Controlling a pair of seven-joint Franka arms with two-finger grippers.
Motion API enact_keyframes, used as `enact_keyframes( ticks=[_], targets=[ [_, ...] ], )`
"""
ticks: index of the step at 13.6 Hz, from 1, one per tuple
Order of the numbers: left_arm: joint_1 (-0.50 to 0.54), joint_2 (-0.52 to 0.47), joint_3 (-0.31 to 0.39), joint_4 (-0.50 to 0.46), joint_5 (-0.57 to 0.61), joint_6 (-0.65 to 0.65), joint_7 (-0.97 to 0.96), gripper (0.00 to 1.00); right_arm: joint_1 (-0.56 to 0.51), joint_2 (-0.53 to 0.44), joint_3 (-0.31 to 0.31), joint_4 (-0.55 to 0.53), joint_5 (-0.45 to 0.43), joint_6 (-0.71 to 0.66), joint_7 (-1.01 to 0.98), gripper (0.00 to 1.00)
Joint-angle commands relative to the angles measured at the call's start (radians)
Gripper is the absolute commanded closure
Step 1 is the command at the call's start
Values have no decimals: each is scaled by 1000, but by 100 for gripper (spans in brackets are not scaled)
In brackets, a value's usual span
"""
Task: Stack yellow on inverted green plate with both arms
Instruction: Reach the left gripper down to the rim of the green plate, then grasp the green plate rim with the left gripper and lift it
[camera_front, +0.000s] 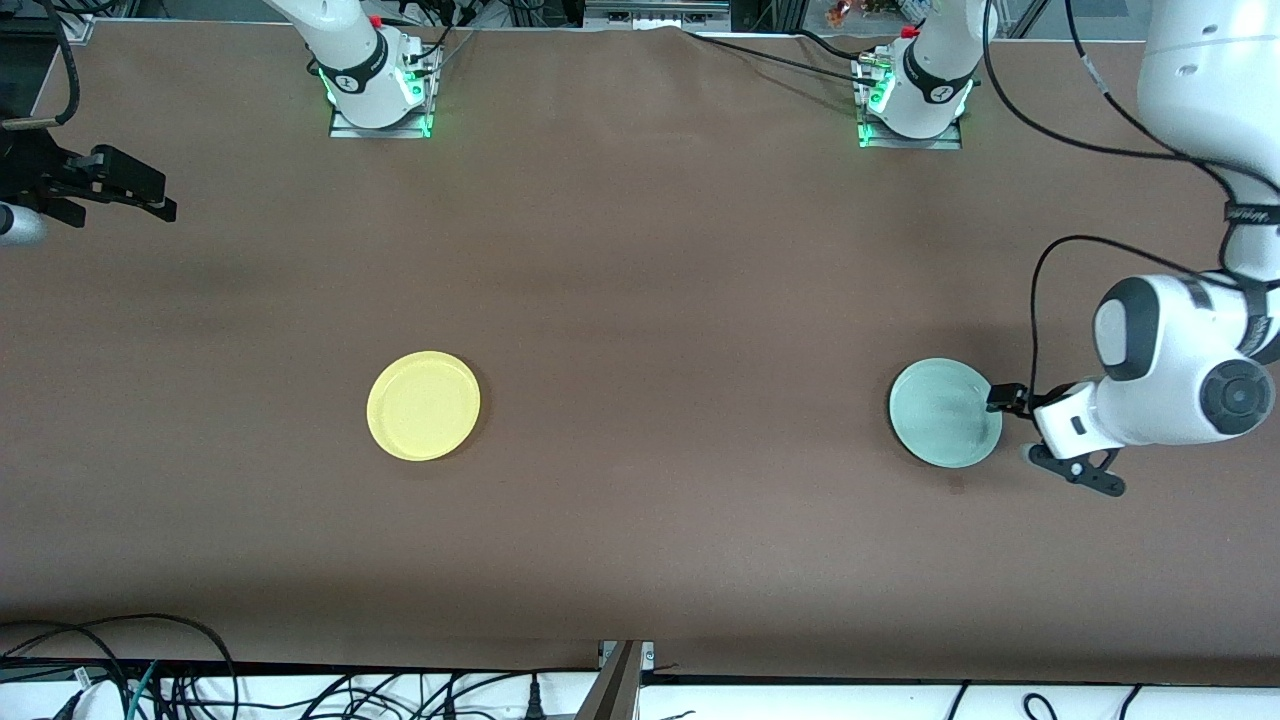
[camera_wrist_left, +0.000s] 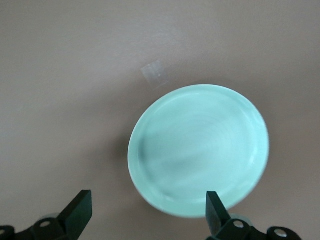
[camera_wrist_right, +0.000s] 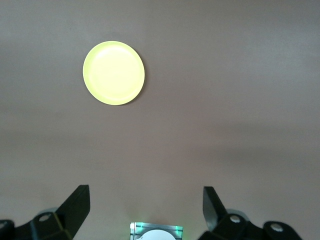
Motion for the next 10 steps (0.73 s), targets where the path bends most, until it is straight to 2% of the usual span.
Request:
enact_keyframes(
  ticks=[1,3,6,7,8,9,10],
  targets=[
    [27,32,-5,-41,-38,118,211,0,1,-4,-1,11,-3,-18,-14,0],
    [55,75,-8,-41,-38,190,302,0,0,-2,-2,10,-5,-18,-14,0],
    [54,102,-16,-41,-35,218,313,0,0,1,-11,7,-5,-20,-3,0],
    [51,114,-14,-41,-35,241,337,17,0,1,-13,7,-3,-18,-12,0],
    [55,126,-16,-41,-39,255,362,45,-2,4,-13,7,-2,-18,-12,0],
    [60,135,-17,-41,-57,258,367,68,-2,7,-14,1,0,-18,-11,0],
    [61,137,-17,-41,-67,258,371,85,-5,13,-14,-7,2,-18,-8,0]
  ],
)
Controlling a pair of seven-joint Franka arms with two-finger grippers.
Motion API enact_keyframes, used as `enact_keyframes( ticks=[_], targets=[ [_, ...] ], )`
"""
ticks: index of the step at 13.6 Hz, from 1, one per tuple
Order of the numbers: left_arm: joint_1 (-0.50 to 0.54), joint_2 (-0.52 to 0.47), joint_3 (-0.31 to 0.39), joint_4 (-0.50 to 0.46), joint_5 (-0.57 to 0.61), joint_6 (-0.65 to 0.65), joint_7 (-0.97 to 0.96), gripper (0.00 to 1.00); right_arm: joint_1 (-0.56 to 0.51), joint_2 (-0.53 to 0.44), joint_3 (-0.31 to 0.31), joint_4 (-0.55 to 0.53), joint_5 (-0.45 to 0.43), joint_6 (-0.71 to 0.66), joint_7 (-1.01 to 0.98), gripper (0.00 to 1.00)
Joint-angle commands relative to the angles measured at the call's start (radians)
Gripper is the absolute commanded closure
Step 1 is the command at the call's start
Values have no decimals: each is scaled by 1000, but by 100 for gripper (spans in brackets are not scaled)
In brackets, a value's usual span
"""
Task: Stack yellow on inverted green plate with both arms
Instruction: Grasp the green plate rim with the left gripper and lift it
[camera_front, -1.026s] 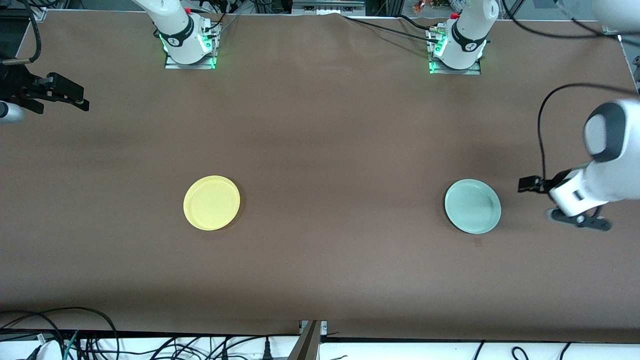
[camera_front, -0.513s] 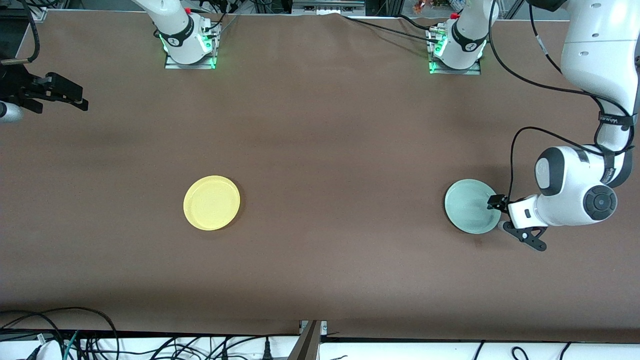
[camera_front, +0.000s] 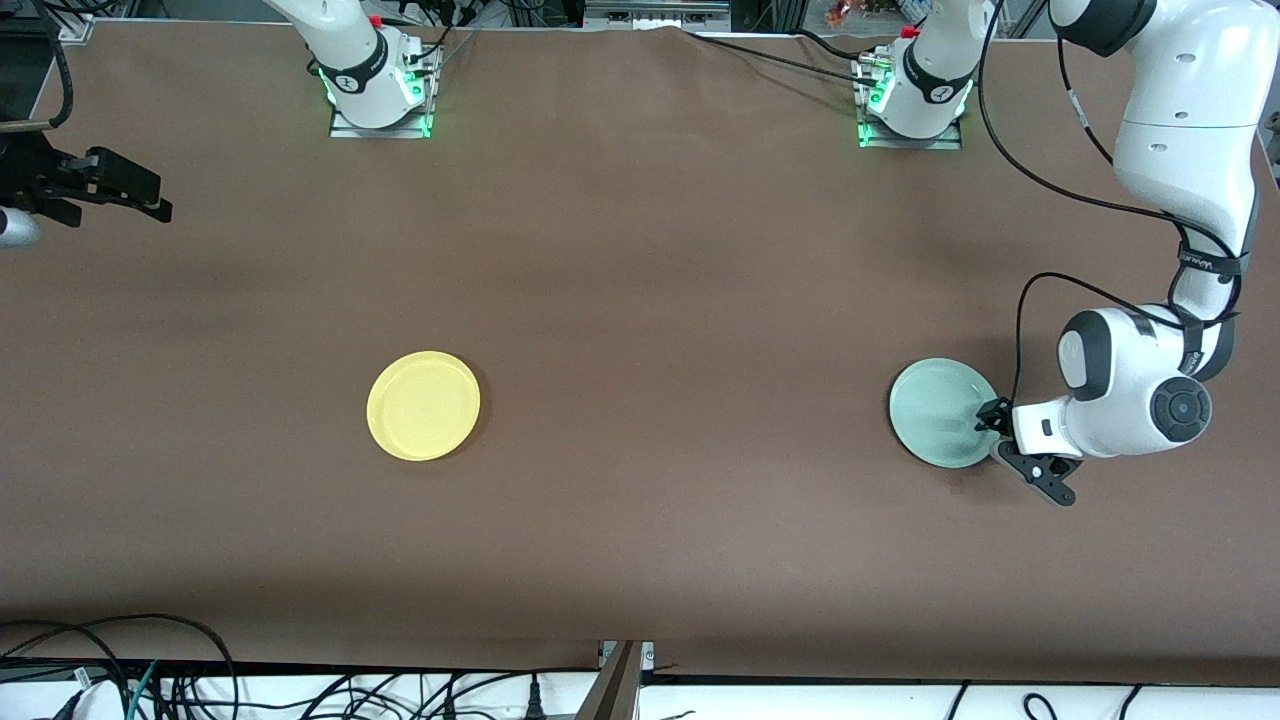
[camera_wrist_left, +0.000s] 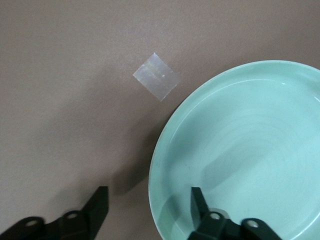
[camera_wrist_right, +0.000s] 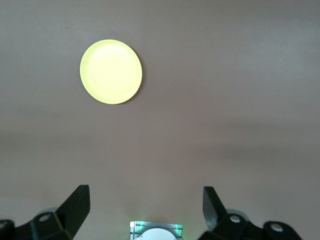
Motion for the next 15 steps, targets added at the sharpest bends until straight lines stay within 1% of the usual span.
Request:
enact_keyframes(
  ticks=[1,5,7,9,10,12,14,15],
  targets=[
    [14,7,-9,-3,-51,18,64,100,-6,11,-3,-10,3,-13,-5,0],
    [0,-8,-12,3,-42,2,50,100,-6,9,-30,-7,11,-10,-11,0],
    [-37,-36,-7,12,-34,-32,46,100,-6,8,-41,-9,34,-13,-11,0],
    [-54,-59,-6,29,17,-38,45,100,-6,8,-41,-9,34,-13,-11,0],
    [-63,-71,-12,55,62,-57,45,100,-6,6,-41,-9,34,-13,-11,0],
    [-141,-86,-6,121,160,-135,29,100,-6,6,-40,-9,35,-10,-12,0],
    [-214,-85,-7,231,255,-259,-66,100,-3,11,-35,-9,37,-4,-11,0],
    [-259,-80,-7,262,289,-294,-104,100,-1,15,-35,-9,37,1,-11,0]
  ],
)
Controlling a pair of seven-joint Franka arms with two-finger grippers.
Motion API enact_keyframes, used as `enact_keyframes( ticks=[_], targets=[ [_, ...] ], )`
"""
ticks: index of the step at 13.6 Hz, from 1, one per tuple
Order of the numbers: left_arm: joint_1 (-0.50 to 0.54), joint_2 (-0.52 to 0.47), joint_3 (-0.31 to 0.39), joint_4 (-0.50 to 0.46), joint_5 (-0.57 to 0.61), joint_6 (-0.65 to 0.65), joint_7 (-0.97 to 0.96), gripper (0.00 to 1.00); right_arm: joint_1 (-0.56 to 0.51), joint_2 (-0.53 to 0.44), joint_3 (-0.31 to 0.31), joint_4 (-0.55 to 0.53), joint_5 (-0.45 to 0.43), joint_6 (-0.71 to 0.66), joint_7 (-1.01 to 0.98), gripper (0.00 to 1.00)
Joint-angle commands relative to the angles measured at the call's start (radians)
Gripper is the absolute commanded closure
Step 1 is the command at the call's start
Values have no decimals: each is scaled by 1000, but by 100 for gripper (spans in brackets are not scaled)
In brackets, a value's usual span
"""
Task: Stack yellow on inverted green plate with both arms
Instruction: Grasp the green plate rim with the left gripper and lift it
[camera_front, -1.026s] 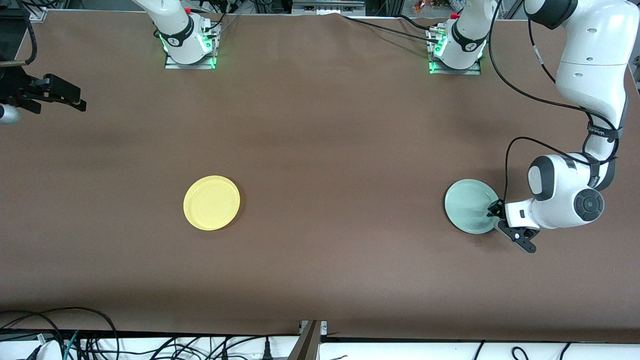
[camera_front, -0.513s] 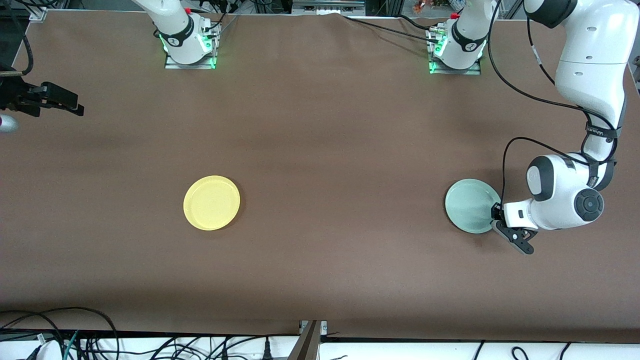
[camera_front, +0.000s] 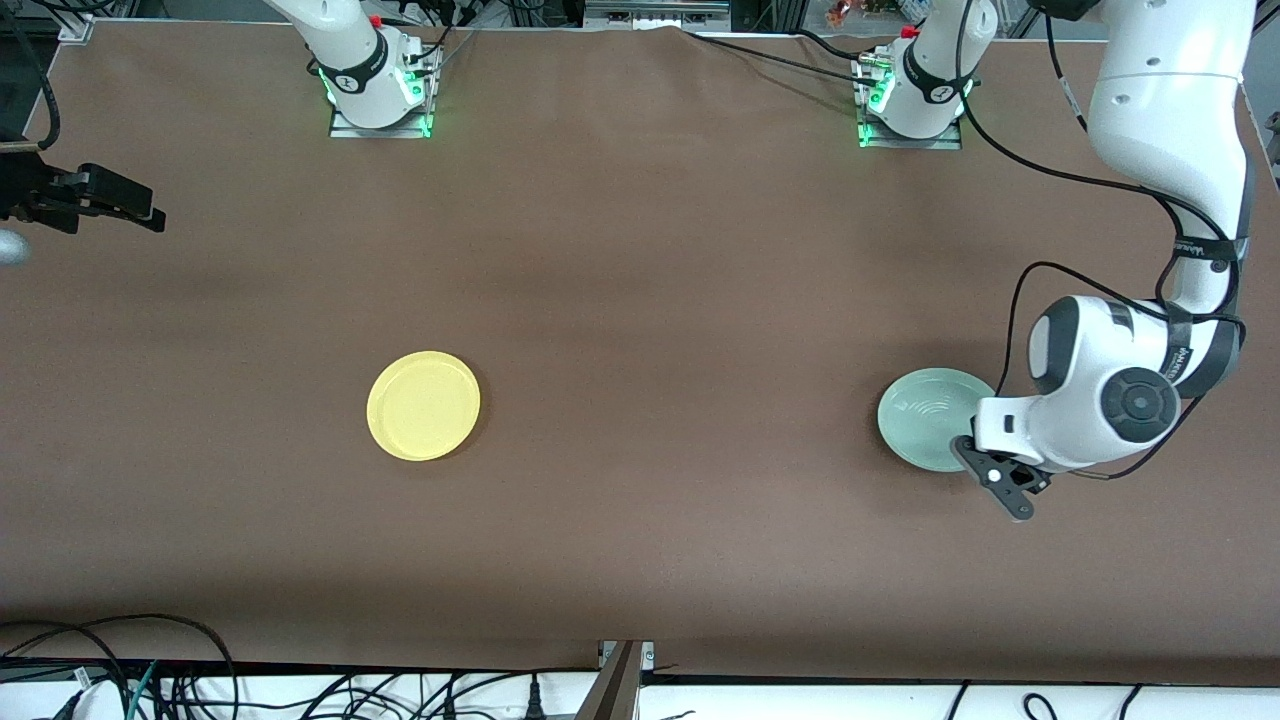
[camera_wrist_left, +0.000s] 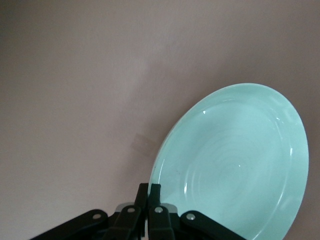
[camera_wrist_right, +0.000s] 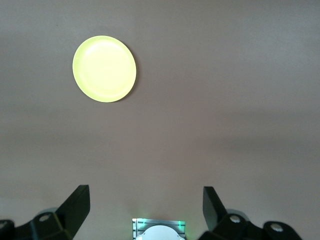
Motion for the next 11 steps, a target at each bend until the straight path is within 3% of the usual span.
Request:
enact_keyframes(
  ticks=[1,4,8,11],
  targets=[
    [-131,7,17,91,97,-105,-109,100,0,2,3,0,18,3,-12,0],
    [-220,4,33,110,172,-105,-215,100,-5,5,1,6,69,6,-14,0],
    [-344,13,37,176,313,-150,-319,100,0,15,3,4,72,48,-18,0],
    [-473,36,52,181,499,-215,-489,100,-3,16,3,0,112,46,-87,0]
  ],
)
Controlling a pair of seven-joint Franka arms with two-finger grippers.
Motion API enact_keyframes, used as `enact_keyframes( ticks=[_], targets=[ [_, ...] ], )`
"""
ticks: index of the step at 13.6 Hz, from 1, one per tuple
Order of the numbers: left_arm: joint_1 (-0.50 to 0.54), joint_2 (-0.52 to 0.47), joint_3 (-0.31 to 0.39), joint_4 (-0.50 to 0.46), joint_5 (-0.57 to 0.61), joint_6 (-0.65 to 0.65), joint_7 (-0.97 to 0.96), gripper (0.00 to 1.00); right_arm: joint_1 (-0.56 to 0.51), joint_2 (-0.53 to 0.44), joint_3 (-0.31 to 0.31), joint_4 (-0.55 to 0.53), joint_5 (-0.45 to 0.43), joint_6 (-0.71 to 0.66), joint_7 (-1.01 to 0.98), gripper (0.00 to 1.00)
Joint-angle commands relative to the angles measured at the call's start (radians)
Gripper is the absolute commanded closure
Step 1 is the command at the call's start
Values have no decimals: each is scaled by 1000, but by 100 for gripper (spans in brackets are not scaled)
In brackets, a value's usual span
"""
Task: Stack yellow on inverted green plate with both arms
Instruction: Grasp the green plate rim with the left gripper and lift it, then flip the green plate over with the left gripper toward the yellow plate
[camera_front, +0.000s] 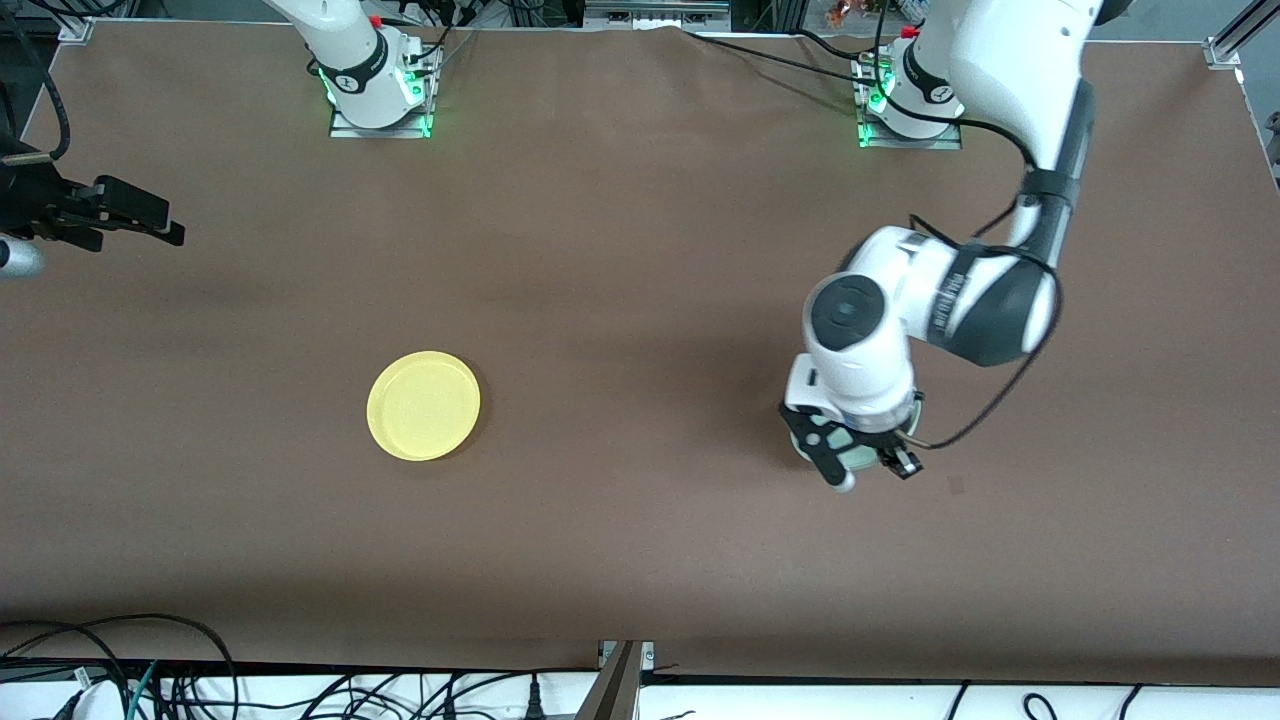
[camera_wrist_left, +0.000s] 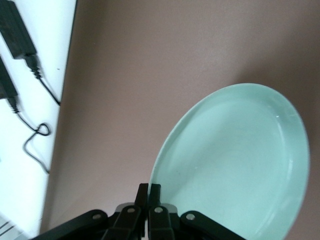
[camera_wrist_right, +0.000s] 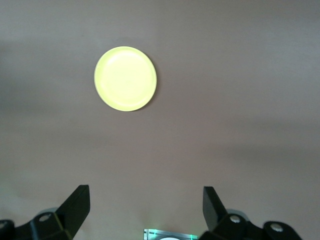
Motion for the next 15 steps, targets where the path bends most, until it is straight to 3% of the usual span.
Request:
enact_keyframes(
  ticks=[1,6,10,12,15],
  targets=[
    [-125,42,33,43,142,-93,-176,100,-2,-2,0,0,26,3,-47,0],
    [-300,70,32,30,286,-216,-530,100,-4,8,0,-2,23,-1,-49,0],
    [-441,148,38,28,293,-257,-881,100,-7,23,0,1,28,0,-49,0],
    [-513,212,38,30,372,-257,-1061,100,-7,28,-2,1,26,-4,-50,0],
    [-558,237,35,34,383,-259,-1119,100,-7,29,-2,3,16,-4,-52,0]
  ],
)
